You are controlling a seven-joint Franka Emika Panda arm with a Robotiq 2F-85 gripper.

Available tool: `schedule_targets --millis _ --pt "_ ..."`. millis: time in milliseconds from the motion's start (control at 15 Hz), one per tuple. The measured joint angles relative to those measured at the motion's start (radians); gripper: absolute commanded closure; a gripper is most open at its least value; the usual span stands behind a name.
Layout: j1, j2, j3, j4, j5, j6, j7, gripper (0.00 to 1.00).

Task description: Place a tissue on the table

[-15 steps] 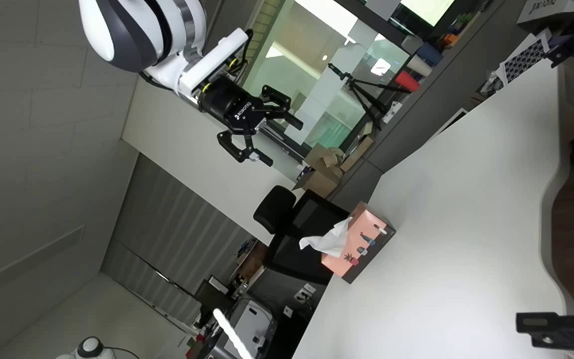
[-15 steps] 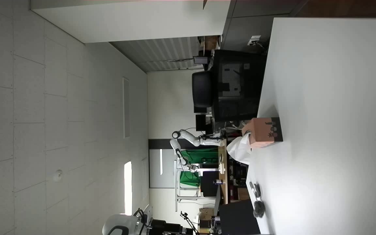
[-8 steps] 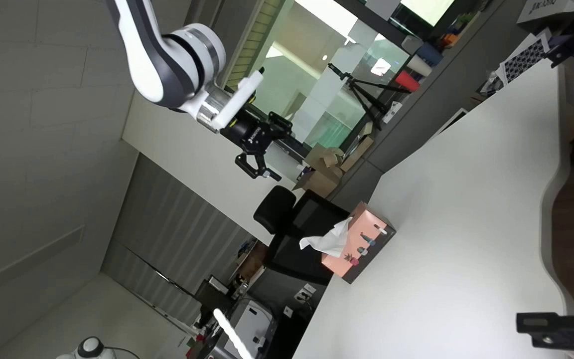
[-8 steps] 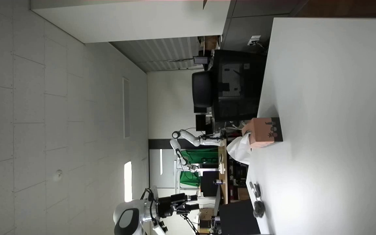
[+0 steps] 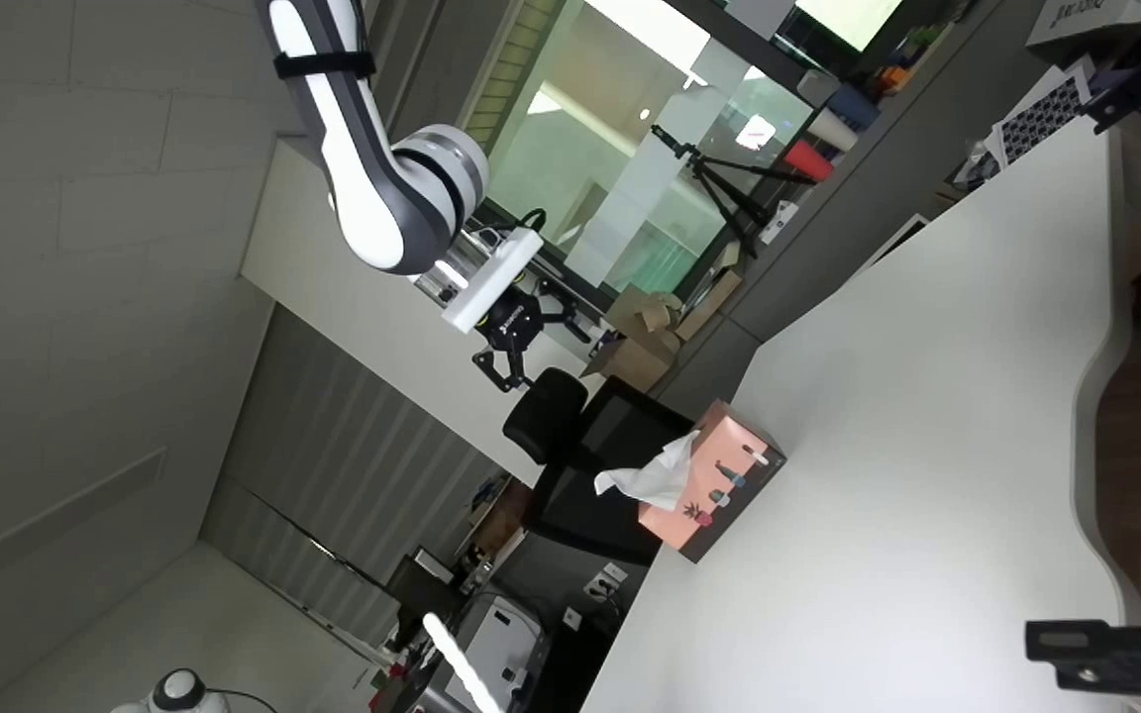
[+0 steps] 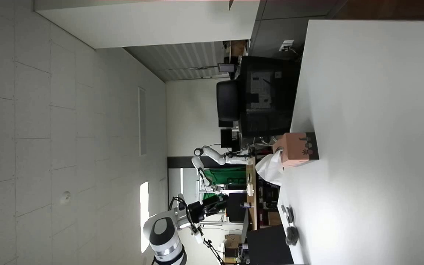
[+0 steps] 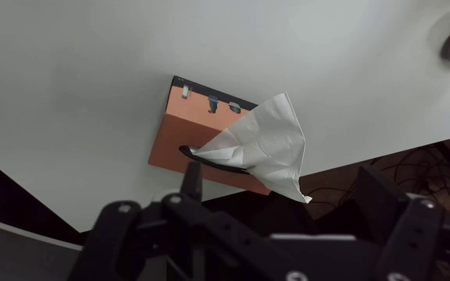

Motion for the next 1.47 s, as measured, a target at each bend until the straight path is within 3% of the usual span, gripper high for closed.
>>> schedule_targets --millis 1133,1467 --pt "0.005 0.004 -0.005 0.009 0.001 0.004 0.002 0.0" --pt "0.026 0.045 -0.064 0.008 -0.064 0.117 0.02 0.0"
